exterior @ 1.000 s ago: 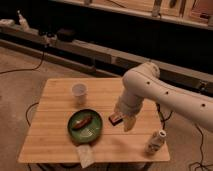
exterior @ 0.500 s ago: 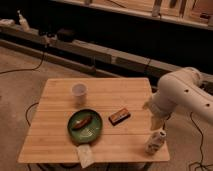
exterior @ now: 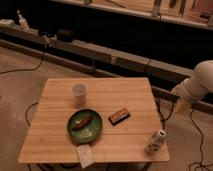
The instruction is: Move the arm in a circular motion
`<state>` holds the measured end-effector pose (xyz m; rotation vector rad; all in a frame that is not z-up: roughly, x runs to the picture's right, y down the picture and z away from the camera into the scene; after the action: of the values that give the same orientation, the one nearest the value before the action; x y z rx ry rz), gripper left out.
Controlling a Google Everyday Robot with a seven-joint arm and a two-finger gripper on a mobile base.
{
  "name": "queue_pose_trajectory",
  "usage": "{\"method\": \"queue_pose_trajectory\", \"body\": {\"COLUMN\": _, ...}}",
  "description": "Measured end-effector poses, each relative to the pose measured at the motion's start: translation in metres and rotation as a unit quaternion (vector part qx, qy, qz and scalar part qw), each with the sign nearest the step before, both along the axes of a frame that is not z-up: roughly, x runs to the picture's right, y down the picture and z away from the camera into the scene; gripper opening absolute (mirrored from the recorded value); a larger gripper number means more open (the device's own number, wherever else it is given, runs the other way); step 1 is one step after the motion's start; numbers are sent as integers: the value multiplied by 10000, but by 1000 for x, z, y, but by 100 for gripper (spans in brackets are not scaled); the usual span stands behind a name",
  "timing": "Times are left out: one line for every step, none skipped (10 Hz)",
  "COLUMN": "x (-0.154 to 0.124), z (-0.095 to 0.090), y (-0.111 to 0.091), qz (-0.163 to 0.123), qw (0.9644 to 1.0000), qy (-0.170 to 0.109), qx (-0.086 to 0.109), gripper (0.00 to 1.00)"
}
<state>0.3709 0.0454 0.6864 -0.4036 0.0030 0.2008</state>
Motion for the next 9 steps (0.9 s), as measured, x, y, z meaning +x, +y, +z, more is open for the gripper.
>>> {"method": "queue_pose_trajectory", "body": {"x": 4, "z": 15, "y": -15, "qz": -24, "qw": 10000, "qy": 70, "qx": -6, "gripper": 65}}
{"method": "queue_pose_trajectory", "body": {"x": 3, "z": 30, "y": -29, "qz": -68, "qw": 9999, "qy": 109, "qx": -24, "gripper": 65}}
{"method": "queue_pose_trajectory", "body": {"x": -7, "z": 49, "y": -42, "qz": -146, "qw": 9998, "qy": 95, "qx": -74, "gripper": 65}}
{"method": "queue_pose_trajectory", "body": {"x": -20, "z": 70, "y": -55, "qz": -246, "qw": 9996, "qy": 72, "qx": -128, "gripper": 65}}
{"method": "queue_pose_trajectory", "body": {"x": -39, "z": 93, "y": -71, "qz": -368, "qw": 9991, "qy": 42, "qx": -203, "gripper": 65}}
{"method": "queue_pose_trajectory", "body": {"x": -51, "z": 108, "y": -81, "qz": -413, "qw": 9988, "qy": 20, "qx": -260, "gripper": 65}}
{"method": "queue_pose_trajectory", "body": {"x": -58, "z": 121, "y": -91, "qz": -472, "qw": 9984, "qy": 62, "qx": -320, "gripper": 65}}
{"method": "queue_pose_trajectory", "body": {"x": -69, "z": 135, "y": -103, "qz": -545, "qw": 9977, "qy": 107, "qx": -384, "gripper": 65}}
{"method": "queue_pose_trajectory", "body": {"x": -84, "z": 145, "y": -113, "qz": -658, "qw": 9968, "qy": 109, "qx": -430, "gripper": 65}}
